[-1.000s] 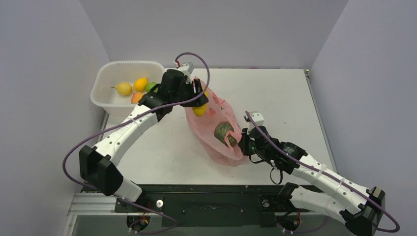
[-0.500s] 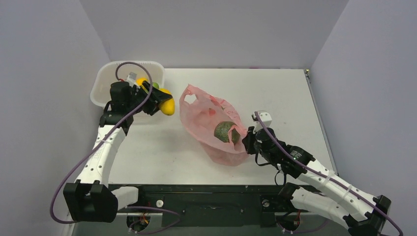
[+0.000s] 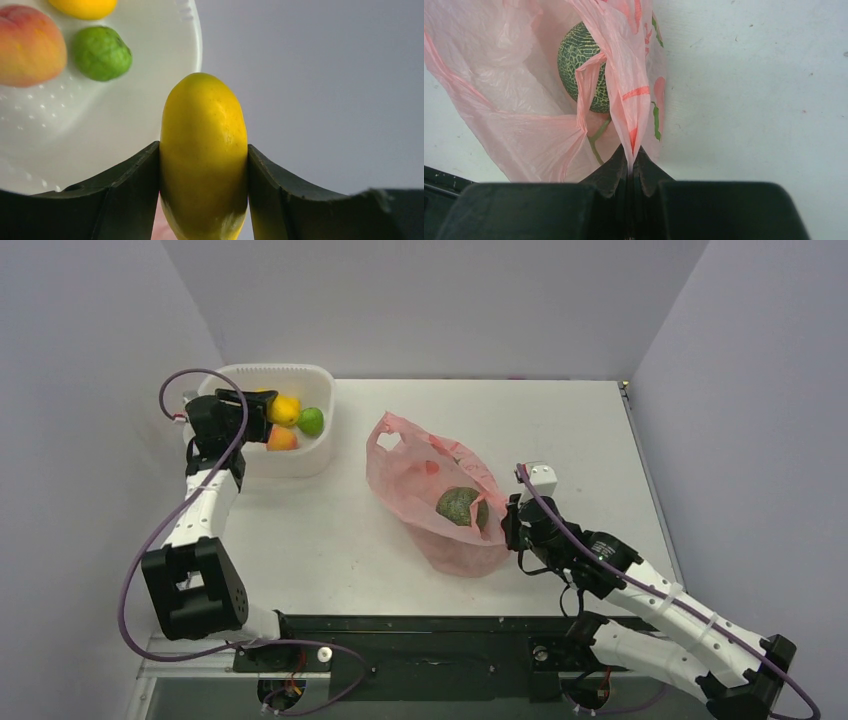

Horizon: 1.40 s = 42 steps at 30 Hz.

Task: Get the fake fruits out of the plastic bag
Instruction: Place the fake fruit in the bin.

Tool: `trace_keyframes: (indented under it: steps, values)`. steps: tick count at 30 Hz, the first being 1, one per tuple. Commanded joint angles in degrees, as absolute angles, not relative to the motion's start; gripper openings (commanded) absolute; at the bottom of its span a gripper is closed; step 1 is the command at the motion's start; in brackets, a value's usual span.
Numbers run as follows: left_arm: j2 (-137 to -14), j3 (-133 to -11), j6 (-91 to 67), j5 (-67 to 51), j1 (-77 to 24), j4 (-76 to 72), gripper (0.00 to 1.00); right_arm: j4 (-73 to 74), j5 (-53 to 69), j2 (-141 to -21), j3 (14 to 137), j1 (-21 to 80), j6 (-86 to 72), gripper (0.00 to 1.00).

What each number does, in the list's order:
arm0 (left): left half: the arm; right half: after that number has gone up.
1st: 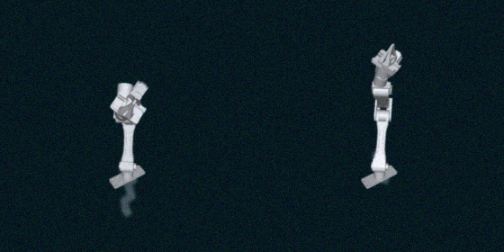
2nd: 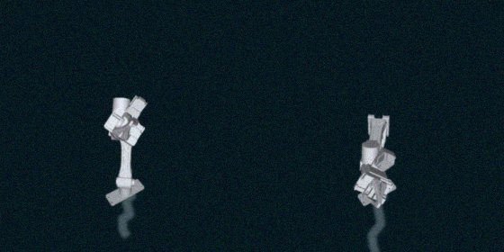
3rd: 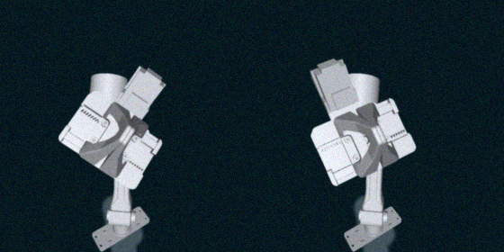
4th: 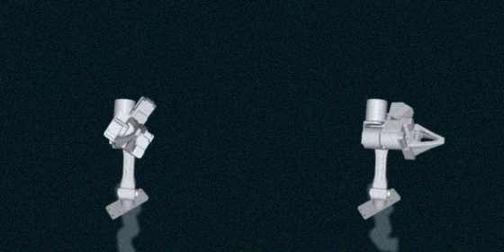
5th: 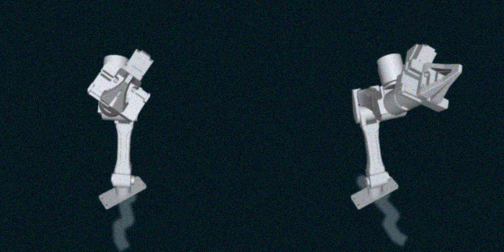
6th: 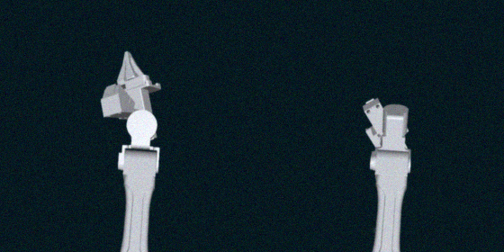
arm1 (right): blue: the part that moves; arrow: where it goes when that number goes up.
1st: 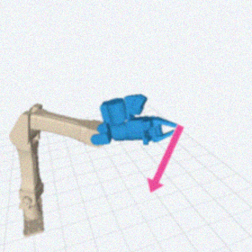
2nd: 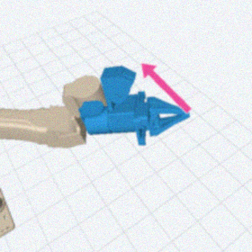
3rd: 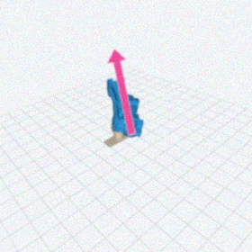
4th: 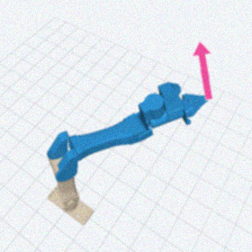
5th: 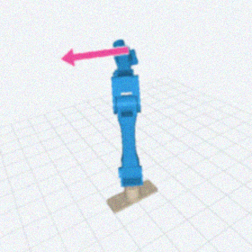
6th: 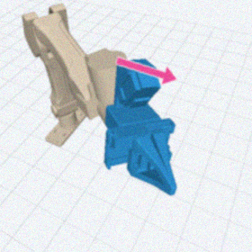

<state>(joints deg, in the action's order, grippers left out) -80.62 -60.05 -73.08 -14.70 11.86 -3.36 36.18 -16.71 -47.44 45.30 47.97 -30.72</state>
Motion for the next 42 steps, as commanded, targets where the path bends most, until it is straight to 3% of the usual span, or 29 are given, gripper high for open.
trace_keyframes:
  steps: [1, 4, 17, 32, 36, 42]
  values:
    - [-85.38, -65.80, -74.93, -3.44, 14.01, -4.65, 0.04, 38.17, -19.93, -48.84, 49.21, 47.54, -29.92, 0.00]
    - [-89.40, -70.61, -71.81, 1.52, 15.54, 2.48, 0.00, 39.07, -21.10, -49.69, 50.16, 47.55, -29.88, 0.00]
    - [-109.01, -97.54, -58.09, 21.22, 15.36, 30.07, 0.02, 44.50, -23.23, -53.85, 53.66, 46.83, -28.86, 0.00]
    - [-127.41, -113.06, -55.05, 28.56, 14.41, 38.38, 0.10, 48.56, -23.30, -58.47, 56.57, 43.61, -27.96, 0.00]
    - [-131.15, -117.08, -54.44, 28.95, 14.17, 39.56, 0.18, 49.74, -23.02, -58.60, 56.90, 42.00, -28.07, 0.00]
    - [-132.88, -118.05, -54.57, 28.98, 14.26, 40.61, 0.40, 50.76, -22.85, -58.62, 57.36, 40.89, -28.72, 0.00]
